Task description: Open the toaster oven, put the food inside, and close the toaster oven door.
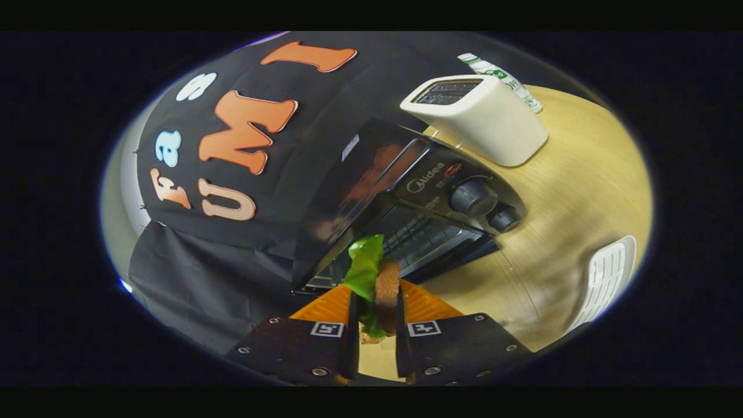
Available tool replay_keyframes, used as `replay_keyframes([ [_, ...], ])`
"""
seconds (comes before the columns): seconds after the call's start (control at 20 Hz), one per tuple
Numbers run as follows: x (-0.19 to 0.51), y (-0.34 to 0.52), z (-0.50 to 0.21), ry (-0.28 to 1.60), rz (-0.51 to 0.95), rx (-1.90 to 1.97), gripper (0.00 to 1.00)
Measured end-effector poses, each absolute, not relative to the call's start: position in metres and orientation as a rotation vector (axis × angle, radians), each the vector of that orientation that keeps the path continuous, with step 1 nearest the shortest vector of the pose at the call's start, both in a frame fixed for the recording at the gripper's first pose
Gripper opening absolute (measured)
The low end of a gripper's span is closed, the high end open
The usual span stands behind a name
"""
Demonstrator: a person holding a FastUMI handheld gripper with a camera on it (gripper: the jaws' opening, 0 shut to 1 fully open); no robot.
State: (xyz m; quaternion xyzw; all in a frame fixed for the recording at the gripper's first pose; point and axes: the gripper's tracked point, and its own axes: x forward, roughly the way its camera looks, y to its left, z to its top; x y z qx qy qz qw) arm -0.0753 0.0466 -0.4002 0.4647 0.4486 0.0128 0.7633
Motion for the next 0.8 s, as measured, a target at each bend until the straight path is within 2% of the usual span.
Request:
replay_keyframes([
  [0.8, -0.021, 0.102, -0.435, 0.858, -0.010, 1.079, 0.26],
])
